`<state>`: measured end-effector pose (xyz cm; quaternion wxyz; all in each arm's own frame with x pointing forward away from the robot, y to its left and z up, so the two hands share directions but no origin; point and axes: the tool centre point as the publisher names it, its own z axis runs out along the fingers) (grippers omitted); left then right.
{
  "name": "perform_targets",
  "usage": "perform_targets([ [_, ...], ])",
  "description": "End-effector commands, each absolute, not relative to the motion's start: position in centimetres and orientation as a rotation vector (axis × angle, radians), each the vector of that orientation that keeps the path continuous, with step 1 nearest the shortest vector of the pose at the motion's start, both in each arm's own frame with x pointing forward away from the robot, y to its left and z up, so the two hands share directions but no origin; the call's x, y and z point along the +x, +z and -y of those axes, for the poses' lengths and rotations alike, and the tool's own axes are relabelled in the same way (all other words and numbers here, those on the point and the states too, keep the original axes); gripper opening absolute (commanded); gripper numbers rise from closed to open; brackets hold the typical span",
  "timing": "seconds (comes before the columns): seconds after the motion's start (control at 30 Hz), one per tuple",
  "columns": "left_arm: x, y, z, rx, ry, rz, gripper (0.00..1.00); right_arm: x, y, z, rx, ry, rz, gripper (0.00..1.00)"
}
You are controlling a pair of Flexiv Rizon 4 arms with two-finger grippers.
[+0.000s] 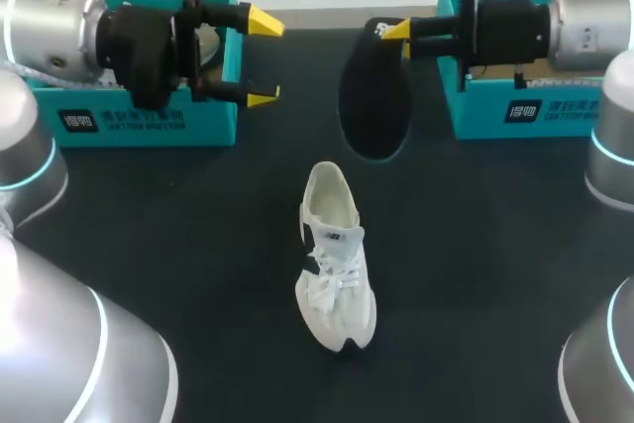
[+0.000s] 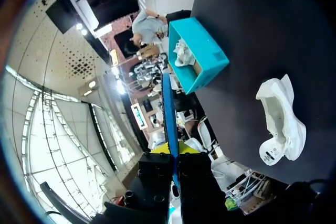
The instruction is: Take the shoe out of the shoebox, open the shoe tongue, remove and reinsert the insole, then place the shoe into the shoebox
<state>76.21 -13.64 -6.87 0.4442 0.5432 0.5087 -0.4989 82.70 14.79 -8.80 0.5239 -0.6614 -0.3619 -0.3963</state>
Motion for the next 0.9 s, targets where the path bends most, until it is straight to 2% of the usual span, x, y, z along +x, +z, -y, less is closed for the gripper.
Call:
perform_targets([
  [0.03,76.8,-8.0,15.0,1.335,-1.254,-1.226,1.0,82.9,-8.7,-15.2,-1.589,-0.947,0.867,0.0],
  [0.33,77.6,-10.6,16.9,1.384,-1.204,-1.163,1.0,83.4,-9.2,-17.1,-1.562,-0.907,0.889,0.0],
  [0.7,77.2,-10.8,18.9,1.349,-1.231,-1.124,1.0,84.3,-11.0,-19.6,-1.523,-0.927,0.872,0.0],
  [0.73,77.2,-10.9,19.0,1.35,-1.232,-1.124,0.92,84.4,-11.1,-19.7,-1.522,-0.921,0.875,0.0],
  [0.77,77.2,-11.0,19.0,1.35,-1.232,-1.122,0.71,84.4,-11.1,-19.7,-1.521,-0.918,0.877,0.0],
  [0.8,77.2,-11.1,19.1,1.351,-1.231,-1.122,0.63,84.4,-11.1,-19.7,-1.521,-0.917,0.878,0.0],
  [0.83,77.2,-11.2,19.1,1.349,-1.231,-1.122,0.49,84.4,-11.1,-19.7,-1.522,-0.915,0.877,0.0],
  [0.9,77.3,-11.4,19.2,1.335,-1.227,-1.129,0.29,84.4,-11.2,-19.7,-1.52,-0.914,0.877,0.0],
])
